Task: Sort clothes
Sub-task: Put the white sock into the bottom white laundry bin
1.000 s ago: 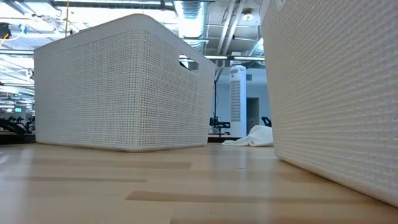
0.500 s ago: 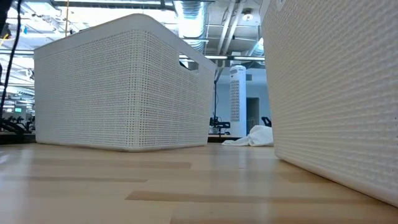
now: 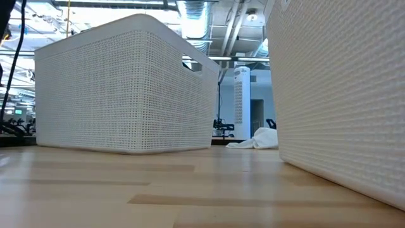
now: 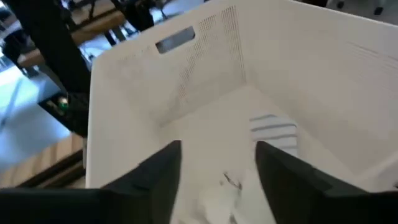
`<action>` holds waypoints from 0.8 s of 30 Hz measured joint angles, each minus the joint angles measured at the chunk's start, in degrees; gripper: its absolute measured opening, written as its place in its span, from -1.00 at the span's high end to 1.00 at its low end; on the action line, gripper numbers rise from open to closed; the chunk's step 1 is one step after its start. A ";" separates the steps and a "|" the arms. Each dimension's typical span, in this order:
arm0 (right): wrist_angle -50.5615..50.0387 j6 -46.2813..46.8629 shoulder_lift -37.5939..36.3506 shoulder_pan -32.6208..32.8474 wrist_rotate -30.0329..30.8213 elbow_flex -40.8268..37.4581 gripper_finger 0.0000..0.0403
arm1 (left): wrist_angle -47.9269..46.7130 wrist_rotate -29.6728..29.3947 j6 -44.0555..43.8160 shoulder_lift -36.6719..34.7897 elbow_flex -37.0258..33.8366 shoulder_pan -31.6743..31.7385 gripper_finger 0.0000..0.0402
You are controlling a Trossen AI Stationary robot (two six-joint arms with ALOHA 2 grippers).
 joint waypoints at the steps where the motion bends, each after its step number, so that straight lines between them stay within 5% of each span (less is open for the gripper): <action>1: -0.03 -0.02 0.01 -0.03 0.50 0.00 -0.32 | -1.47 0.00 -0.31 -0.81 0.00 -0.12 -0.05; 9: 0.02 -0.86 0.02 -0.44 4.71 0.00 -0.32 | -14.80 -1.81 0.17 -11.02 0.00 -2.59 -0.20; 24: -0.01 -9.92 0.00 -7.13 5.07 0.00 -0.32 | -39.94 -27.46 -9.94 -34.12 0.00 -13.86 -0.16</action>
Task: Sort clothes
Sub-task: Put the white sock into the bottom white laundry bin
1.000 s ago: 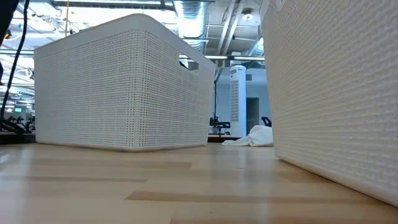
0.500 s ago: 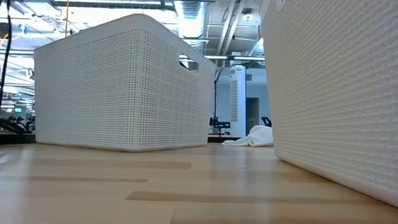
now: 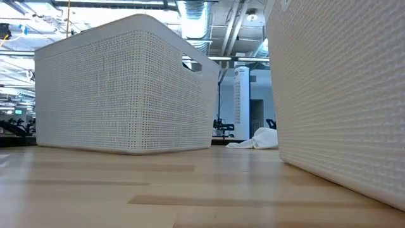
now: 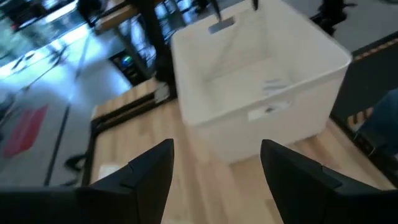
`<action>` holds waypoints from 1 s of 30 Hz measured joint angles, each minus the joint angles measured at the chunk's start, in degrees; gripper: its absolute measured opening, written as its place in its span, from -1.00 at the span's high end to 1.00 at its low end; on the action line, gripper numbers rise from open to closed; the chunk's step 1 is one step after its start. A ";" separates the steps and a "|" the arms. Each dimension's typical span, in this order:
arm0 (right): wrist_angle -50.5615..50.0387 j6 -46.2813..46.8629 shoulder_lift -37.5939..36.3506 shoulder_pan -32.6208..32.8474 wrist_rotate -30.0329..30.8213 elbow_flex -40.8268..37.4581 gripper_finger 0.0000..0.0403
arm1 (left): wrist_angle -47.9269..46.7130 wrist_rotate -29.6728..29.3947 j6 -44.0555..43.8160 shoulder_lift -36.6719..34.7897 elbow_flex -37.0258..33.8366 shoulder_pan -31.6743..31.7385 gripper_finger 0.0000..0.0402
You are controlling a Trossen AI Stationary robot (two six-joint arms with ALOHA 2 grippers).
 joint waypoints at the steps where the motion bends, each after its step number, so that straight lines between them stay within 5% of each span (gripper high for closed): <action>1: 0.00 -0.25 0.01 -0.38 0.13 0.00 -0.32 | -1.82 -2.06 -1.17 -1.06 0.00 -0.80 -0.16; 16: 0.00 -7.98 0.01 -8.76 6.09 0.00 -0.32 | -12.12 -13.41 -14.72 -12.07 -11.54 -9.80 -0.16; 30: 0.00 -27.46 0.01 -33.42 -2.40 0.00 -0.32 | -14.28 -14.73 -16.62 -20.47 -21.36 -13.17 -0.16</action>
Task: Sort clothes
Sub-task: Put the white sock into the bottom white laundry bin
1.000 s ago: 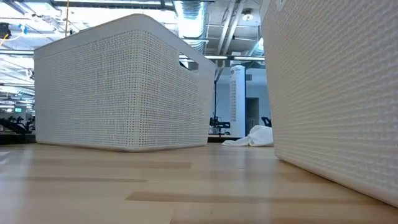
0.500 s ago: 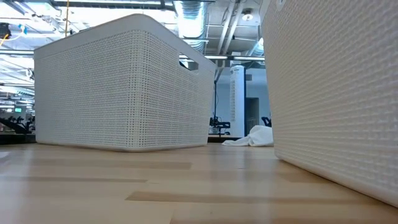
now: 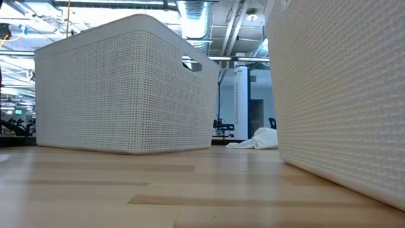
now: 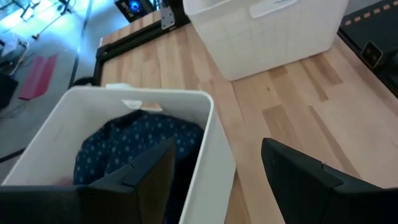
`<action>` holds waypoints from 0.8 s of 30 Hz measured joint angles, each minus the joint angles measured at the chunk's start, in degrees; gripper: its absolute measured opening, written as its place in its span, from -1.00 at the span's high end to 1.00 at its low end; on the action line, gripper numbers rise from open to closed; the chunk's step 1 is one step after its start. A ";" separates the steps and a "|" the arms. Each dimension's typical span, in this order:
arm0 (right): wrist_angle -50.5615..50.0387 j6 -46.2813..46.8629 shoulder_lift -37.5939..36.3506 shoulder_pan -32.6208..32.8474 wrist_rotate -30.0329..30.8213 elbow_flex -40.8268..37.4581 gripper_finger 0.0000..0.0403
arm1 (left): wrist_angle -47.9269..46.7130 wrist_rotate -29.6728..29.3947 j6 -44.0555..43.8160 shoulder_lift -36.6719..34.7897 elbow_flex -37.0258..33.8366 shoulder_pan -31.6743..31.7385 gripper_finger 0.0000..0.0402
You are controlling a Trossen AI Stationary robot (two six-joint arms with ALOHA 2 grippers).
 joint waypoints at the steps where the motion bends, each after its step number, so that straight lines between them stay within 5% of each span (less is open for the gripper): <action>1: 0.00 -1.06 0.00 -1.71 -0.82 0.00 -0.32 | -0.40 -0.03 -0.67 -0.50 -0.40 0.00 -0.16; 15: 0.32 -11.31 -0.09 -18.94 -11.80 -1.55 -0.32 | -1.23 -0.67 -7.67 -9.97 -11.52 -2.08 -0.16; 24: 10.85 -18.09 -2.34 -26.96 -25.26 -16.84 -0.32 | 1.01 -1.49 -11.28 -13.81 -17.29 -4.45 -0.16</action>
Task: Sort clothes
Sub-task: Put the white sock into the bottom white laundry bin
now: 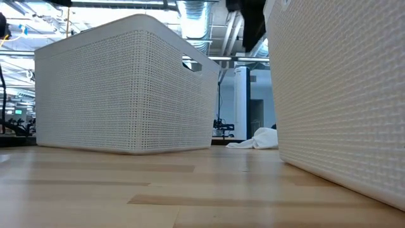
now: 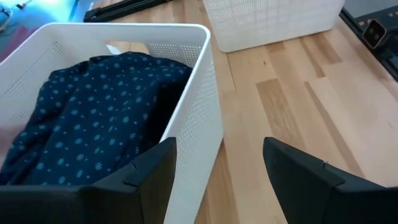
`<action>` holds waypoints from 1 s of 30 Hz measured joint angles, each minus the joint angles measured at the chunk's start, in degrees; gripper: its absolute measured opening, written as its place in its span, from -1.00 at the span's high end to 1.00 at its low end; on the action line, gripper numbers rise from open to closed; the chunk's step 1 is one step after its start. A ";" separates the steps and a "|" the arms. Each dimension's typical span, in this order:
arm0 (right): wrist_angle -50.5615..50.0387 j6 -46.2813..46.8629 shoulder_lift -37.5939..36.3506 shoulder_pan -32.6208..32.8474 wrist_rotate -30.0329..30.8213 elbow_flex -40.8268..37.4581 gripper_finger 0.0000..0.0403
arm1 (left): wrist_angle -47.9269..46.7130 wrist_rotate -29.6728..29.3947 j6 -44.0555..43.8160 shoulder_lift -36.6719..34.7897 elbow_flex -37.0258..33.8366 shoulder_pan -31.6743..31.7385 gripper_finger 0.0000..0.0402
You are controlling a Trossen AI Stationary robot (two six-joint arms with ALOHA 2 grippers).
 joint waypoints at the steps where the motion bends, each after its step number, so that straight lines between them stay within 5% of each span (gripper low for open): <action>1: 2.27 -0.51 -0.61 -0.66 -2.47 -2.41 -0.32 | 0.03 0.00 -0.27 -0.01 0.00 -0.20 -0.16; 5: 10.16 -0.70 -3.96 -2.61 -7.46 -12.13 -0.32 | 0.13 -0.28 -0.64 -0.01 0.00 -0.95 -0.16; 22: 39.63 5.10 -19.83 -11.18 -9.03 -49.78 -0.32 | 1.09 -1.43 -0.32 0.03 0.00 -1.21 -0.16; 30: 44.42 9.15 -17.43 -11.54 0.05 -55.69 -0.32 | 1.29 -2.22 0.21 0.03 0.00 -1.21 -0.16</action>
